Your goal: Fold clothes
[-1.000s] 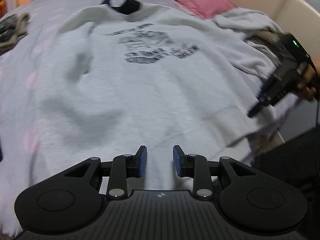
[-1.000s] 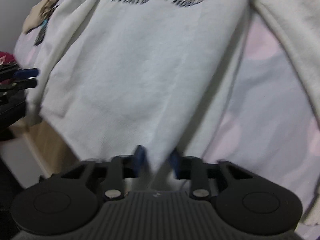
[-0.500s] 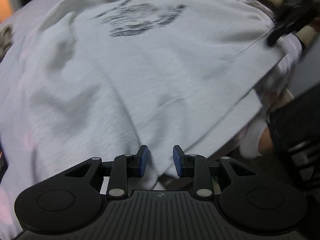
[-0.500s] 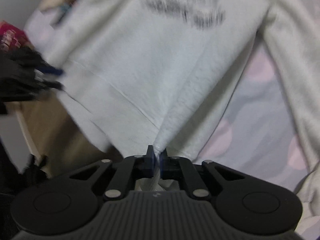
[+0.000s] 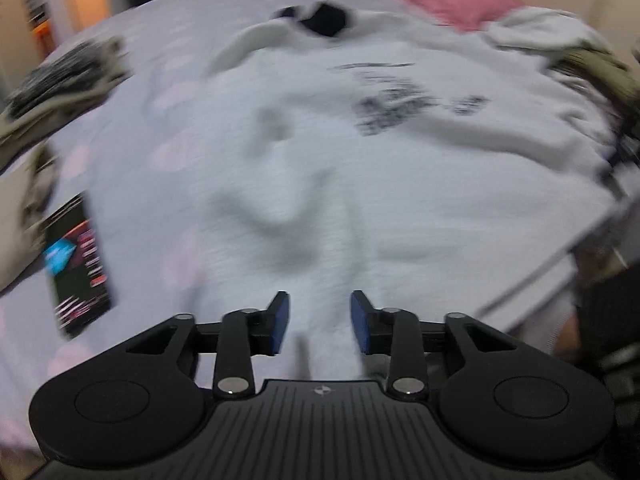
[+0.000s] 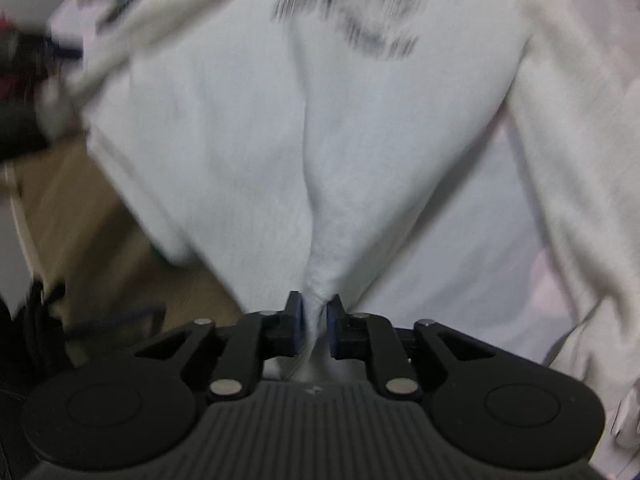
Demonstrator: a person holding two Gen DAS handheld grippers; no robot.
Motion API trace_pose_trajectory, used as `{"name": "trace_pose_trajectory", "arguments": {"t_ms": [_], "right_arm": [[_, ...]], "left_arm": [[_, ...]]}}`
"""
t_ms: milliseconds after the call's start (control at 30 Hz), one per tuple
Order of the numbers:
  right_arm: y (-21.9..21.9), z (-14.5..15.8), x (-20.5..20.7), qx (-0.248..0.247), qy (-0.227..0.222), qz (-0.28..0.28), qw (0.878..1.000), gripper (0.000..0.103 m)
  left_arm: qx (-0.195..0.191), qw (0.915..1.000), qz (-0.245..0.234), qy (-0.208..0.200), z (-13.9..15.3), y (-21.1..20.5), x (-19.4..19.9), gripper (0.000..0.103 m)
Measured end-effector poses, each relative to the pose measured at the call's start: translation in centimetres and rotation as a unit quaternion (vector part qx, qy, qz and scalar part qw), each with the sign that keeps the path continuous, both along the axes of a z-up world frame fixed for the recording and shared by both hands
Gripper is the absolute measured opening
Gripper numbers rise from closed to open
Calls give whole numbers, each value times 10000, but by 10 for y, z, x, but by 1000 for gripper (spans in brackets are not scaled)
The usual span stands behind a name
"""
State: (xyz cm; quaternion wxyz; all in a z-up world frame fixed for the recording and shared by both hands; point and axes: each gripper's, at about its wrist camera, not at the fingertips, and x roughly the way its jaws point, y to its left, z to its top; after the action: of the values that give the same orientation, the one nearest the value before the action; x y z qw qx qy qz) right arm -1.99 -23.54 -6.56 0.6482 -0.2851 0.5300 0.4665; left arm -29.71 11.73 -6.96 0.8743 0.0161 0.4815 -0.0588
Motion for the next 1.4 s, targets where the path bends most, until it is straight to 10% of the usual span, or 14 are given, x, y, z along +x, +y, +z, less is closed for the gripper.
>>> {"name": "trace_pose_trajectory", "arguments": {"t_ms": [233,500,867,1067,1400], "right_arm": [[5,2,-10,8,-325,-38,9995,44],[5,-18,-26,-256,-258,467,9982,49],[5,-24,-27,-348,-295,502,9977,50],[7,-27,-29,-423,-207,615,9970,50],[1,-8,-76,-150,-1749,1450,9737,51]], "left_arm": [[1085,9893,-943,-263,-31,-75,-17,46],[2284,9348,-2226,-1561,-42,-135,-51,46],[3164,9412,-1145,-304,-75,-57,-35,46],[2226,9704,-755,-562,-44,-29,-44,43],[2257,9393,-2260,-1253,-56,-112,-75,44]]}}
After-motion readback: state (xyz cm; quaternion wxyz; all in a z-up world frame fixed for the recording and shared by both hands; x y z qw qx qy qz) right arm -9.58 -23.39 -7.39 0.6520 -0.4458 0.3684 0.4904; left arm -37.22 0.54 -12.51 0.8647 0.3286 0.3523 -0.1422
